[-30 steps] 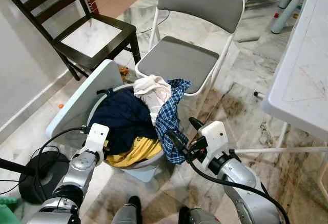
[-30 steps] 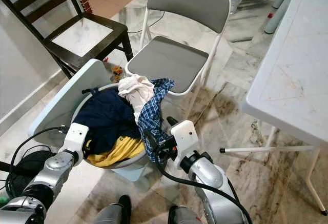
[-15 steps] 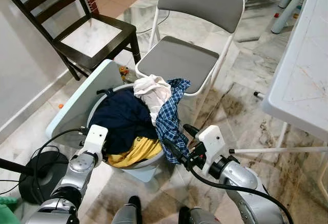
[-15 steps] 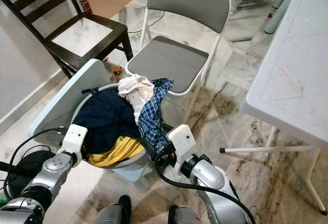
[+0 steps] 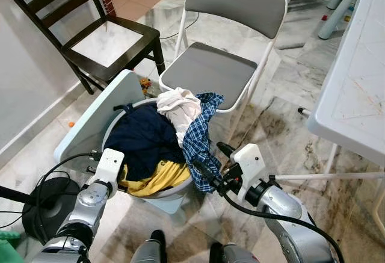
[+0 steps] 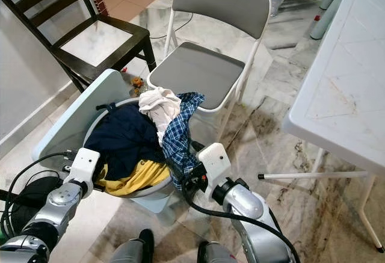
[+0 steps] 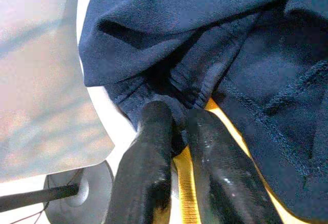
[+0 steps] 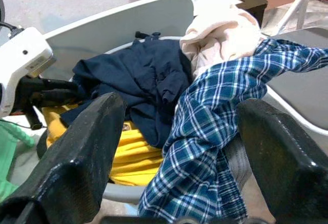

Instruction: Hang hanger

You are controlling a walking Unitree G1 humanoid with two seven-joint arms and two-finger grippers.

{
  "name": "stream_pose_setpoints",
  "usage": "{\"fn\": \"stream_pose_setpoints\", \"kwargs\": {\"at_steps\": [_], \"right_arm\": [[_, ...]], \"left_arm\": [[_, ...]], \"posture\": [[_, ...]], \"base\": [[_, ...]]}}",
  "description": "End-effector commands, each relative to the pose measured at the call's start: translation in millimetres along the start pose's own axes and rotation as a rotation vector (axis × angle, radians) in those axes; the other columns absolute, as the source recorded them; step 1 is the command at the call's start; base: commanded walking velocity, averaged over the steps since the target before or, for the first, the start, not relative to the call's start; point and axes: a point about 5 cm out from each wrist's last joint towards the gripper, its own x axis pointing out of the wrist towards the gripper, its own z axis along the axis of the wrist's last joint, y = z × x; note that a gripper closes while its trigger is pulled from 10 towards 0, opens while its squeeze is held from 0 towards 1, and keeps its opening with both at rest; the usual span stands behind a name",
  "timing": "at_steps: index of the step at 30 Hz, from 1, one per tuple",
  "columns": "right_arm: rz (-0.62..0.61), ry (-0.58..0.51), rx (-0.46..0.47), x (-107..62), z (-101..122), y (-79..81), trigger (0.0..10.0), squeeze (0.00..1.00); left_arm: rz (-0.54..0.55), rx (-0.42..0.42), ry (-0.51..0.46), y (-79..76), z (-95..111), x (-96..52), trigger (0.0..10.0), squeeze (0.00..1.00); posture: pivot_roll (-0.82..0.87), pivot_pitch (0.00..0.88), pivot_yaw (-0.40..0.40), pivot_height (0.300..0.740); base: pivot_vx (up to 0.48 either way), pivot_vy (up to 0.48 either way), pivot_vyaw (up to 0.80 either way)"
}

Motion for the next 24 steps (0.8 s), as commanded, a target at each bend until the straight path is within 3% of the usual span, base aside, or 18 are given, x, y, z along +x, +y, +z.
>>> {"fn": "stream_pose_setpoints", "kwargs": {"at_steps": [1,20,22,23,24], "right_arm": [[-0.012,0.008,0.01,-1.0,-3.7,0.3,10.0,0.0],[-0.055,0.006,0.003,1.8,-5.6,-3.4,10.0,0.0],[-0.059,0.005,0.001,1.7,-5.4,-4.0,10.0,0.0],[-0.068,0.003,-0.006,1.8,-5.5,-5.4,10.0,0.0],[-0.068,0.003,-0.006,1.8,-5.5,-5.4,10.0,0.0]], "left_arm": [[0.023,0.003,0.042,6.4,-13.6,-5.0,0.0,0.0],[0.203,0.022,-0.113,23.8,6.9,-5.7,0.0,0.0],[0.216,0.022,-0.141,25.3,11.7,-5.5,0.0,0.0],[0.213,0.05,-0.262,23.1,34.0,-3.7,0.0,0.0],[0.213,0.05,-0.262,23.1,34.0,-3.7,0.0,0.0]], "posture": [[0.03,0.261,0.001,0.74],[0.03,0.257,0.009,0.74],[0.03,0.257,0.01,0.74],[0.03,0.256,0.007,0.74],[0.03,0.256,0.007,0.74]], "base": [[0.0,0.0,0.0],[0.0,0.0,0.0],[0.0,0.0,0.0],[0.0,0.0,0.0],[0.0,0.0,0.0]]}}
